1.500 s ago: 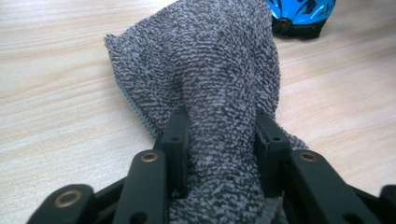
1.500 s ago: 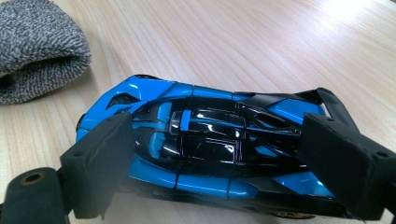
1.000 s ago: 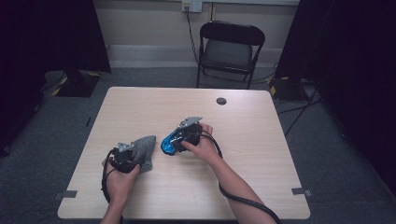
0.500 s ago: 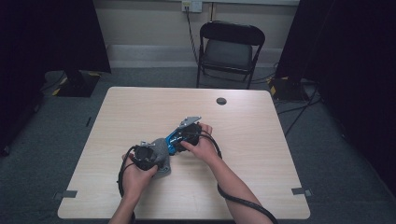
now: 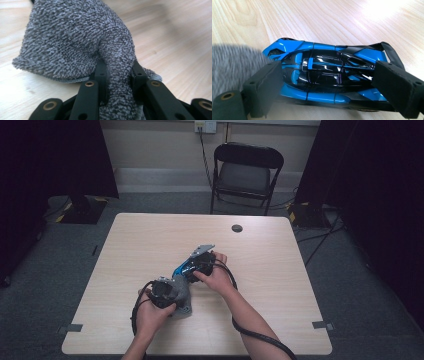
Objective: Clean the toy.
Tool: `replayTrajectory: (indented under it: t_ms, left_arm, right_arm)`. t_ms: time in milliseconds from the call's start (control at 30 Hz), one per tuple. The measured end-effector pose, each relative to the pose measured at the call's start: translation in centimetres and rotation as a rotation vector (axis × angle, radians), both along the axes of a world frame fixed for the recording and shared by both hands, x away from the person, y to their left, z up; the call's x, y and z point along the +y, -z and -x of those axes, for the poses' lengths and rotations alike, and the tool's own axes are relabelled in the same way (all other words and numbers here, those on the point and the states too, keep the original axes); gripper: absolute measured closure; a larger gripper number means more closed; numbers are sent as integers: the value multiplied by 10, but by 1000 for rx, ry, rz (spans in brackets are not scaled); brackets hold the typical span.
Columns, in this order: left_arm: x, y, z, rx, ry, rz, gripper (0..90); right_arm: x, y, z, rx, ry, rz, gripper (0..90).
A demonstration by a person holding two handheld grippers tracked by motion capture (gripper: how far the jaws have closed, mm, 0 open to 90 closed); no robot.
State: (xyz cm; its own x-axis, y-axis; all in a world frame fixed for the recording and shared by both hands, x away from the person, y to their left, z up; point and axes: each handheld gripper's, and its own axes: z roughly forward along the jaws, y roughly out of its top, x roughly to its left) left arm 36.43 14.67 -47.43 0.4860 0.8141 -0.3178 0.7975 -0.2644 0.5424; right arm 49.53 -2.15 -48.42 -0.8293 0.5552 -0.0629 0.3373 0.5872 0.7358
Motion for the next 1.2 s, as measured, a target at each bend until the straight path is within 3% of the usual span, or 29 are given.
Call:
replayTrajectory:
  t_ms: [333, 600, 767, 1033, 1200]
  left_arm:
    - [-11, -6, 6, -35, 101, -25, 733]
    - [4, -17, 17, -67, 163, -8, 729]
    - [28, -28, 20, -101, 112, -16, 724]
    - [61, -31, 15, -146, 27, -34, 722]
    - [81, -28, 9, -134, -75, -94, 721]
  right_arm:
    - [1, -1, 0, 7, 2, 6, 92]
    - [1, -2, -1, 11, 1, 14, 91]
    - [1, -1, -1, 7, 2, 5, 92]
    - [1, -1, 0, 7, 2, 5, 92]
    - [1, -1, -1, 8, 2, 8, 92]
